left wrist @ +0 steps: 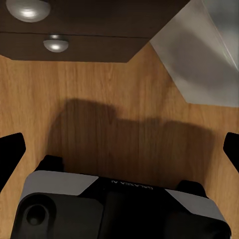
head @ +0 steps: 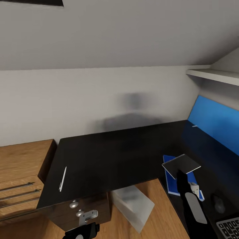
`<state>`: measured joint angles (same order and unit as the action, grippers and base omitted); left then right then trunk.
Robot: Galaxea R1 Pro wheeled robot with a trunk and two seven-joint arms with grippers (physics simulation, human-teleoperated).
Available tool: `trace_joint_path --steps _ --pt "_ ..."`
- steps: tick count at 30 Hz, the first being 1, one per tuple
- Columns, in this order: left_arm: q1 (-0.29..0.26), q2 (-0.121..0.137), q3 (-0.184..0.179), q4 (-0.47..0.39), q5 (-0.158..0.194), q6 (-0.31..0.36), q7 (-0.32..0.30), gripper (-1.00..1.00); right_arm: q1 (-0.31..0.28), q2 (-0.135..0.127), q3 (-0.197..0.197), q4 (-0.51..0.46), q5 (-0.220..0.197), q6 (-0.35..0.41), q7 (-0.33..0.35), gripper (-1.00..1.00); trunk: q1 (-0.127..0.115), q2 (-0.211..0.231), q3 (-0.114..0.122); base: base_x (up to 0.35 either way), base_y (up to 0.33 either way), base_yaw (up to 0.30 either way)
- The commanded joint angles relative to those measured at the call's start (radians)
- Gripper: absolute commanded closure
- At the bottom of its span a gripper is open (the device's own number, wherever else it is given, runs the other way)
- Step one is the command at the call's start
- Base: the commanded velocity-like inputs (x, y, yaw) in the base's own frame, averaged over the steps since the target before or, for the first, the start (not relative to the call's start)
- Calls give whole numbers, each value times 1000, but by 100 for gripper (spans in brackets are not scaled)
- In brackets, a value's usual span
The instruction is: In the bedroom, organize the workspace by keeping the computer under the desk, ensuring the monitor is on the desk, placing the keyboard on the desk next to the monitor, placing the mouse on the desk next to the keyboard, moving the folder from the swivel chair onto the desk next to the mouse, stacking the notebook on top of the folder with the pen on top of the notebook, and positioning the swivel chair next to the desk.
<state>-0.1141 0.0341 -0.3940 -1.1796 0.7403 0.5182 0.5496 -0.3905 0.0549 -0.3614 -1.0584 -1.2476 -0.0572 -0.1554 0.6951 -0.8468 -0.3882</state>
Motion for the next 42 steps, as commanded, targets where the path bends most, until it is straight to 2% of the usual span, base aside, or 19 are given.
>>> trace_joint_path --steps 1,6,10,37,38,42 --pt "-1 1 -3 -2 10 0 10 -100 -1 1 0 -2 -10 -4 -9 100 0 -1 -1 0 0 0" --pt "-1 1 -3 -2 10 0 10 -100 -1 0 -3 -2 -10 -5 -39 100 0 -1 -1 0 0 0" --pt "-1 1 -3 -2 10 0 10 -100 -1 0 -22 -2 -10 -6 -47 100 0 -1 -1 0 0 0" --pt "-1 1 -3 0 11 0 9 -100 -1 0 -39 -2 -9 -6 -51 100 0 -1 -1 0 0 0" --pt "-1 1 -3 0 11 0 9 -100 -1 0 -39 -2 -9 -6 -51 -100 0 -1 -1 0 0 0" --pt "-1 1 -3 0 11 0 10 -100 -1 0 -39 -2 -9 -6 -52 -100 0 -1 -1 0 0 0"
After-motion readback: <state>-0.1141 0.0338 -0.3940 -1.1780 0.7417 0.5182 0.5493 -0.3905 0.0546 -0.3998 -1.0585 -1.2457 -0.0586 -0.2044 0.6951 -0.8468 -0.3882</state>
